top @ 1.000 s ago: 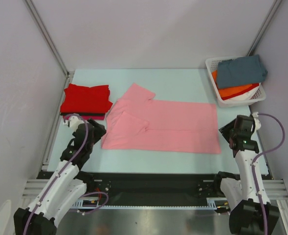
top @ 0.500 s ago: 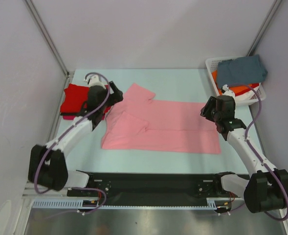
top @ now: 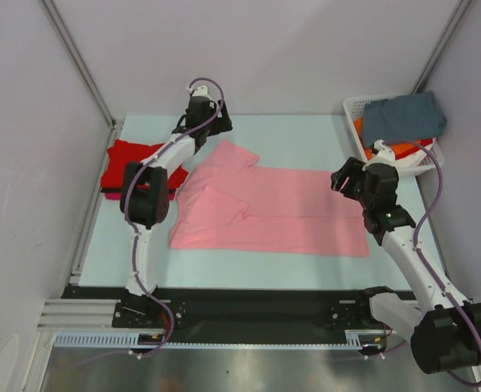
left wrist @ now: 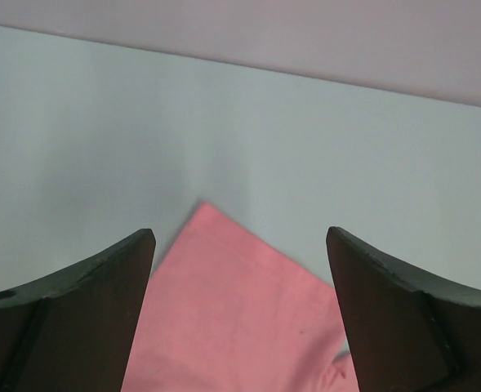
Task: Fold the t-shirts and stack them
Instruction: Fold the tshirt
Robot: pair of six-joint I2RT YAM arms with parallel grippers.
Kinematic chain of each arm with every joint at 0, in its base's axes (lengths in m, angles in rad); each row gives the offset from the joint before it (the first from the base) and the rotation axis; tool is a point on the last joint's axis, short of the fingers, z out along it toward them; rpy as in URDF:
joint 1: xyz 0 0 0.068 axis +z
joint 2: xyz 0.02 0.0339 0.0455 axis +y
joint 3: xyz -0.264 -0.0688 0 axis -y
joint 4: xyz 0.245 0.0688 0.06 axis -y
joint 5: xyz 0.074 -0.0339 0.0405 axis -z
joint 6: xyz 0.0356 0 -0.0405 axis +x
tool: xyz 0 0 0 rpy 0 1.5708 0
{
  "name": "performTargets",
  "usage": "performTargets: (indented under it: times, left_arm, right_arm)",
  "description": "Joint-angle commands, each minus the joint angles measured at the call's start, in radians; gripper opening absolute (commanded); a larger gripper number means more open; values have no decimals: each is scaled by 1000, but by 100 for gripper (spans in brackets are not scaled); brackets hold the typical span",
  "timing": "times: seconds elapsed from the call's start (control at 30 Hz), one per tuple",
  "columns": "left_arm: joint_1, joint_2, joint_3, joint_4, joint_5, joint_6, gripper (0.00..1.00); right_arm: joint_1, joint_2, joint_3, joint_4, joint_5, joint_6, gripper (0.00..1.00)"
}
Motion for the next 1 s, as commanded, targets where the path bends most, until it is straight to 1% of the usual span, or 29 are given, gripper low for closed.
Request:
performTargets:
  times: [0.0, 0.07, 0.13, 0.2, 0.3, 0.47, 0.6, 0.63, 0.67, 0.77, 0.87, 0.97]
  left_arm:
    - [9, 120, 161, -102, 41, 31, 91]
    - [13, 196, 256, -145, 60, 16, 91]
    - [19, 239, 349, -211, 109, -28, 91]
    - [30, 288, 388, -240, 161, -80, 90]
    - [36, 312, 402, -255, 163, -116, 89]
    - [39, 335, 405, -278, 147, -128, 89]
    - [55, 373, 432, -292, 233, -185, 88]
    - [59, 385, 440, -298, 250, -194, 87]
    - [59, 390, 443, -300, 247, -193, 86]
    - [59, 399, 440, -317, 231, -189, 82]
    - [58, 413, 442, -318, 270, -197, 76]
    - [59, 419, 448, -318, 290, -194, 65]
  right_arm:
    - [3, -12, -10, 56, -15, -4, 65]
    - [1, -3, -11, 64, -22, 3, 65]
    - [0, 3, -11, 64, -29, 10, 65]
    - [0, 5, -20, 73, -32, 14, 65]
    - [-11, 8, -31, 85, -41, 26, 65]
    - [-29, 8, -48, 96, -55, 45, 64]
    - [-45, 25, -54, 103, -55, 54, 64]
    - [-51, 31, -51, 97, -82, 56, 63]
    - [-52, 34, -50, 97, -85, 59, 63]
    - [-68, 34, -53, 93, -92, 63, 63]
    - [-83, 31, -60, 93, -96, 75, 63]
    - [-98, 40, -60, 99, -113, 76, 63]
